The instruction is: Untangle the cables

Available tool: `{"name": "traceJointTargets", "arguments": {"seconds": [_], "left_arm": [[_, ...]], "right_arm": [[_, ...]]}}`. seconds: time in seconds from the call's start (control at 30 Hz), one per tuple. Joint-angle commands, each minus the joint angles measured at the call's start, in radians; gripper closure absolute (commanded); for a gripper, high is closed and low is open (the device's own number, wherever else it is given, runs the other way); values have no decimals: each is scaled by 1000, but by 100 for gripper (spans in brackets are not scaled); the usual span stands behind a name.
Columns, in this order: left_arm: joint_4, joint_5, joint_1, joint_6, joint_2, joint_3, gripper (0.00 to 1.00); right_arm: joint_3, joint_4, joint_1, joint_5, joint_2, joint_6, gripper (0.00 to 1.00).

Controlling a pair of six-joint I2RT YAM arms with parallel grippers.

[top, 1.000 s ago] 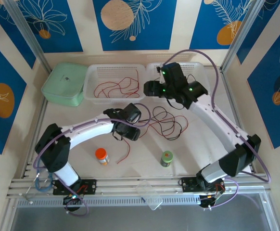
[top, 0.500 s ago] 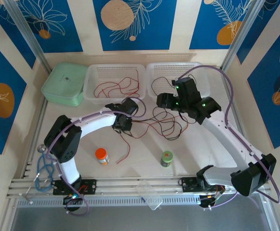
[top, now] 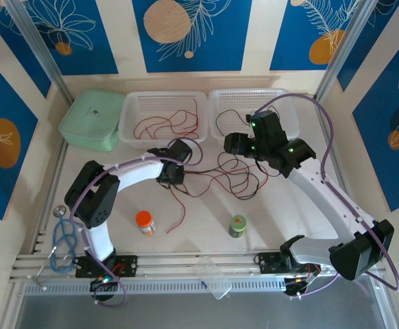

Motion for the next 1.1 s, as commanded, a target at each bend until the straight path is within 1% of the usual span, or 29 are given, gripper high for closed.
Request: {"name": "traceJointTargets", "arguments": {"seconds": [0.0, 0.3, 0.87, 0.93, 1.07], "left_arm": [[11, -7, 12, -10, 27, -14, 83], [5, -20, 14, -10, 25, -19, 75], [-34, -58, 14, 1, -34, -21, 73], [-31, -46, 14, 1, -39, -23, 73], [-13, 14, 4, 3, -57, -23, 73]], "right_arm": [[-17, 10, -6, -10, -15, 12, 28], [-16, 8, -11, -18, -17, 11, 28], [-19, 19, -17, -34, -13, 12, 28], [-20, 18, -18, -35, -15, 12, 28], [-22, 18, -18, -31, -17, 12, 28]]}}
